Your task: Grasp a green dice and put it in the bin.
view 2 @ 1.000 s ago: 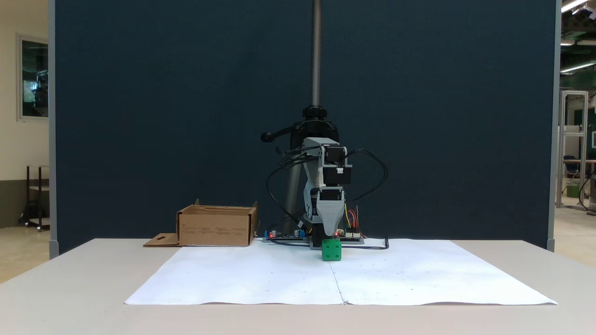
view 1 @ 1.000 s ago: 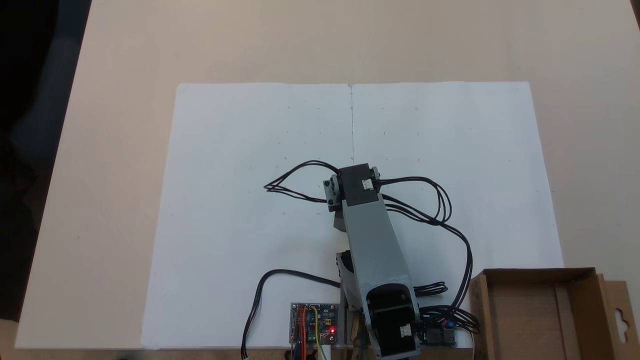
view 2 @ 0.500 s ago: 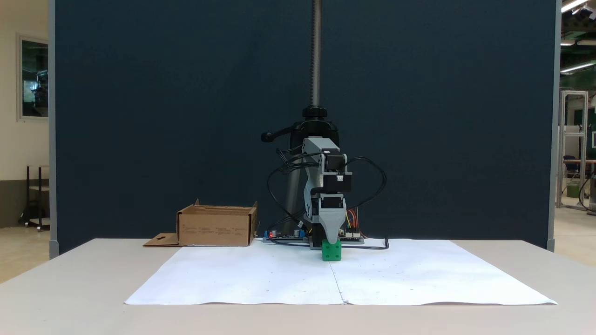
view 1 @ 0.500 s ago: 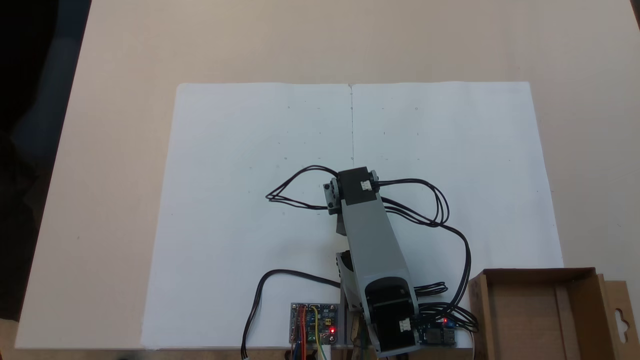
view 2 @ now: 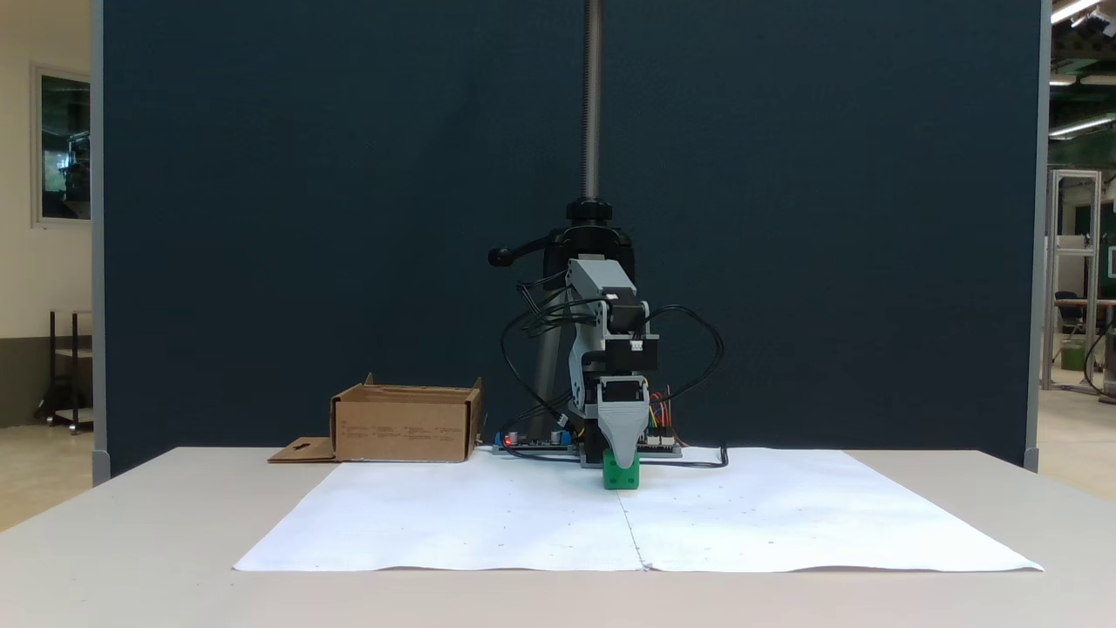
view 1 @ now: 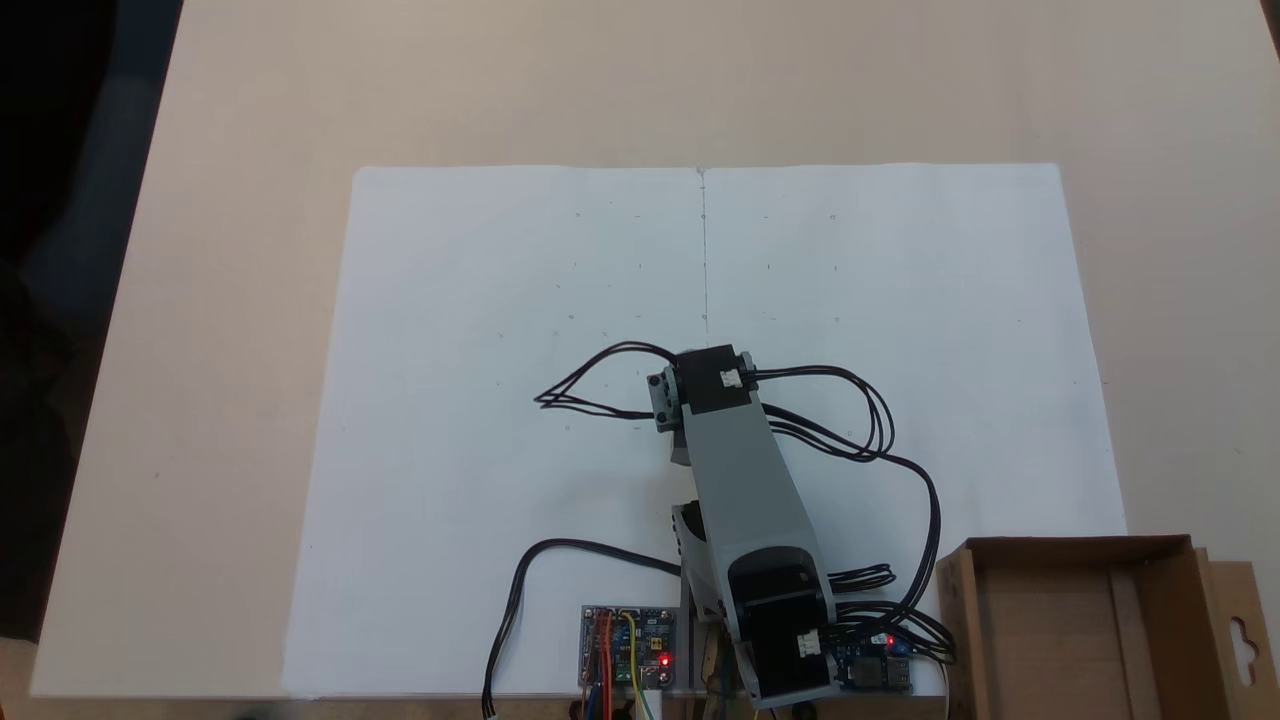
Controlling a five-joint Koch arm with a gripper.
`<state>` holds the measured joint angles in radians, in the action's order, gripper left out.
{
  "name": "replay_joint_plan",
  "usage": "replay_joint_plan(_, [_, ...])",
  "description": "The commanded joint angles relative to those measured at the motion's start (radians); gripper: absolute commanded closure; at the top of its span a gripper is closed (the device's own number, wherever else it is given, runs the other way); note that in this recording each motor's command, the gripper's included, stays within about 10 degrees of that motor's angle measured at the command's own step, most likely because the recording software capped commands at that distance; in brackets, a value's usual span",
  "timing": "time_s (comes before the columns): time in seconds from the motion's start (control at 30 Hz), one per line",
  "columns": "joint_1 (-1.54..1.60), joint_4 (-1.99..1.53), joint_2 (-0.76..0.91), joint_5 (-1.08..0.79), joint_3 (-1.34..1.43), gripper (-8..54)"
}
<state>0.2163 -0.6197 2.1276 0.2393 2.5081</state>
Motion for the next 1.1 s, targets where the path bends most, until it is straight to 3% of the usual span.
replay_joint_plan(0.0, [0.009,0.061,0.006,-0.054,0.008,2.5])
replay_joint_plan(1.07, [-0.029,0.120,-0.014,-0.084,0.066,3.5])
